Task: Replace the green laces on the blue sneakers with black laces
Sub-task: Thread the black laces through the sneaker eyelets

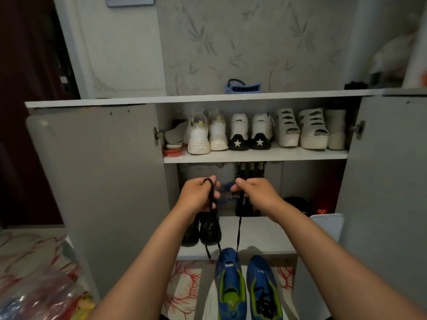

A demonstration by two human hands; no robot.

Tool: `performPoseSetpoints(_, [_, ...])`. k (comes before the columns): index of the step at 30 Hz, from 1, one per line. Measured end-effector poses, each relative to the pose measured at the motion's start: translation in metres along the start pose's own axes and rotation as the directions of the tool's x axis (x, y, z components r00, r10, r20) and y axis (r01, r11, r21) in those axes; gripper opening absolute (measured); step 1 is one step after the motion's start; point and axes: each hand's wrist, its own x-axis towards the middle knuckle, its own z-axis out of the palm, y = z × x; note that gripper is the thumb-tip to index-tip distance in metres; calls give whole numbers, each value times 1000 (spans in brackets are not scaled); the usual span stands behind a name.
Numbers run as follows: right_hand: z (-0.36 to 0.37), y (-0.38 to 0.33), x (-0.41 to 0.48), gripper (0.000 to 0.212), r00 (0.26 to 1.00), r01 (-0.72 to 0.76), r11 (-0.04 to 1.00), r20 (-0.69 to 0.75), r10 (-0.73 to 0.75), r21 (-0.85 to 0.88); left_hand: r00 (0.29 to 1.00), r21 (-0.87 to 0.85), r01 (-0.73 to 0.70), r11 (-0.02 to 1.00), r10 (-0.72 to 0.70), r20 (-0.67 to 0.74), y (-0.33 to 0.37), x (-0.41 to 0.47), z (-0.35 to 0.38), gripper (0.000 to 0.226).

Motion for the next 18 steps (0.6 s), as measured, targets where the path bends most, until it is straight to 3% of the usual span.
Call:
performPoseSetpoints(3, [-5, -8, 10, 28, 999, 34, 999, -11, -33, 33, 999, 134, -7, 991, 13, -47, 17, 13, -1, 31])
performPoseSetpoints(7, [-10, -16, 29, 30, 998, 61, 998, 11, -61, -13, 996, 329, 1, 944, 30, -89, 42, 33, -6, 20])
performPoseSetpoints(10, [-15, -23, 47, 31, 999, 33, 999, 25, -34, 44, 993, 304, 34, 952, 2, -117, 64, 52, -8, 16])
performPoseSetpoints(14, [-21, -30, 67, 28, 994, -60, 982, 101, 42, 182, 998, -6, 67, 998, -67, 8, 96, 76, -2, 27])
performPoseSetpoints(18, [-25, -38, 78, 30, 990, -103, 965, 119, 77, 240, 996, 258, -69, 964, 51, 76, 115, 83, 7, 32])
